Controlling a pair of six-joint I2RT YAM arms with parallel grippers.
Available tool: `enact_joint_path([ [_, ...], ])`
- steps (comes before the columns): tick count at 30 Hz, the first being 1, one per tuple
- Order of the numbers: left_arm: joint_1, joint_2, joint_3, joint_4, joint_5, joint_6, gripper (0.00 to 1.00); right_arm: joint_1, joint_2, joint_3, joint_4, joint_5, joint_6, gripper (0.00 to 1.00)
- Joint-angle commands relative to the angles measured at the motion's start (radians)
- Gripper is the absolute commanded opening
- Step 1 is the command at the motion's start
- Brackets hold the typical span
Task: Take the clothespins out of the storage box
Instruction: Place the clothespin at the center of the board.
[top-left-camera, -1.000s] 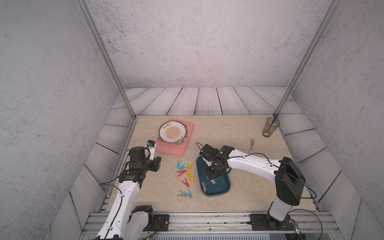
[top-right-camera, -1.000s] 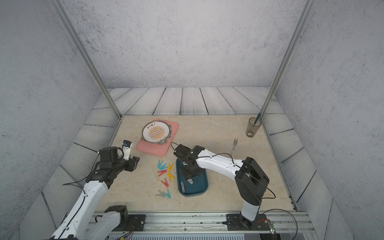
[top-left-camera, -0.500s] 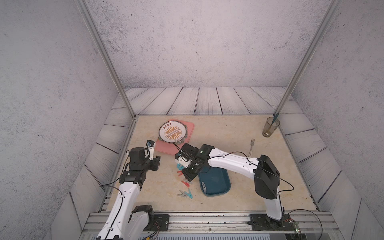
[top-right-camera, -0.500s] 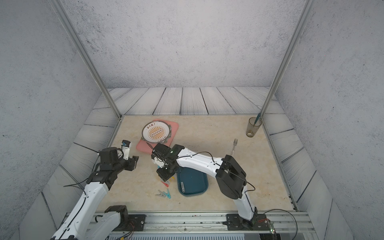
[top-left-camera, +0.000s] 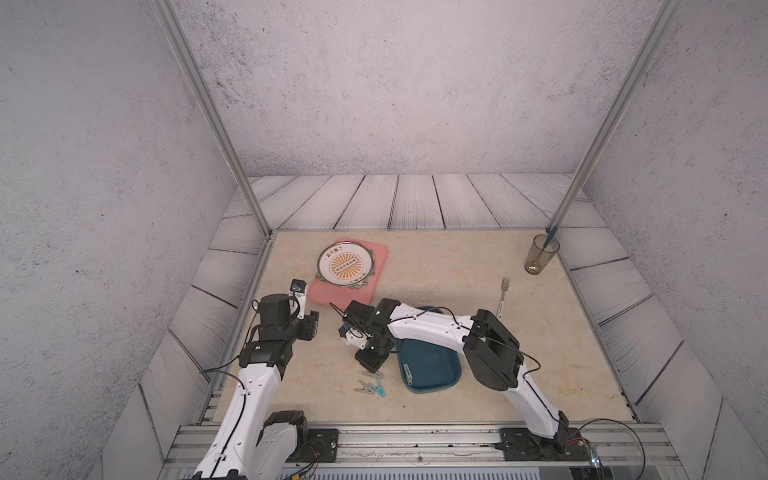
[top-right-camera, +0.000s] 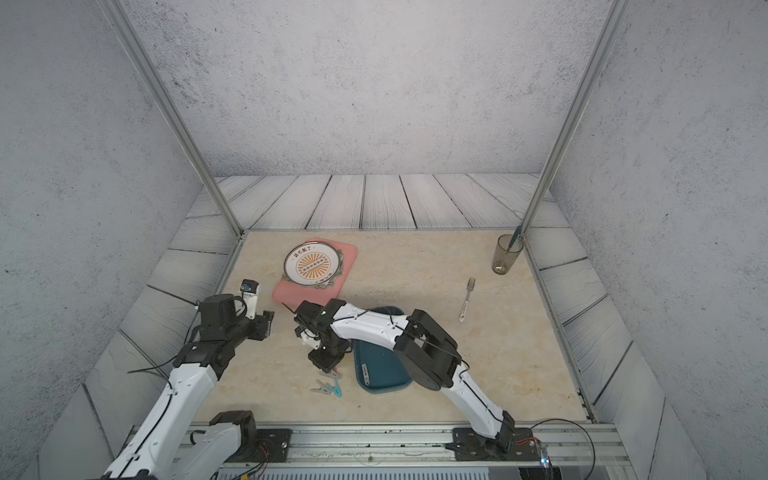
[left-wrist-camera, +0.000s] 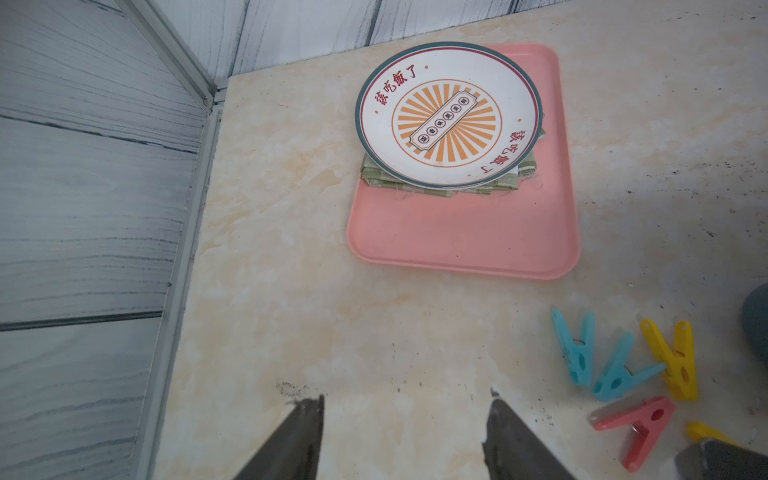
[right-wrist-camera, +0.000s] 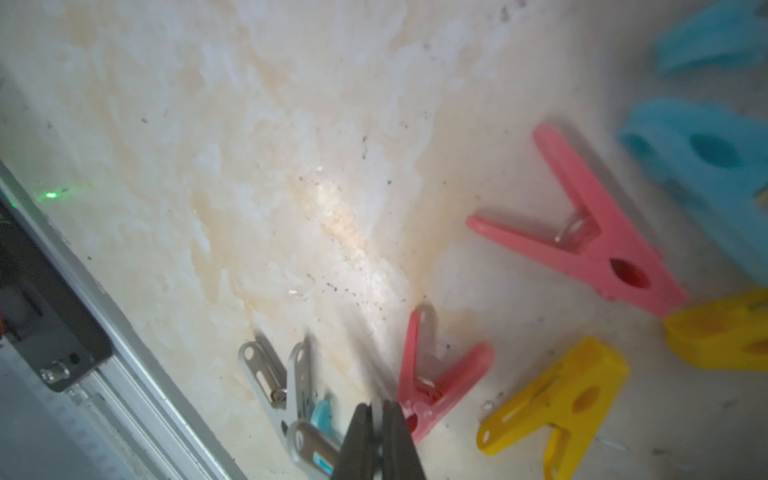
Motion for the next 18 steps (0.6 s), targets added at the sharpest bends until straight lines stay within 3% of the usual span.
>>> enact_joint_path([
  [1,0.009,-0.016,-0.017,0.009,-0.021,0.009,0.67,0.005,0.036,0.037,-0.057,-0.01,-0.038,0.14],
  [8,0.009,0.008,-0.015,0.014,-0.019,0.005,0.67,-0.014,-0.037,0.05,-0.096,0.023,-0.011,0.28],
  [18,0.009,0.02,-0.018,0.017,-0.015,0.015,0.68,-0.159,-0.287,-0.093,-0.095,0.09,0.088,0.3],
])
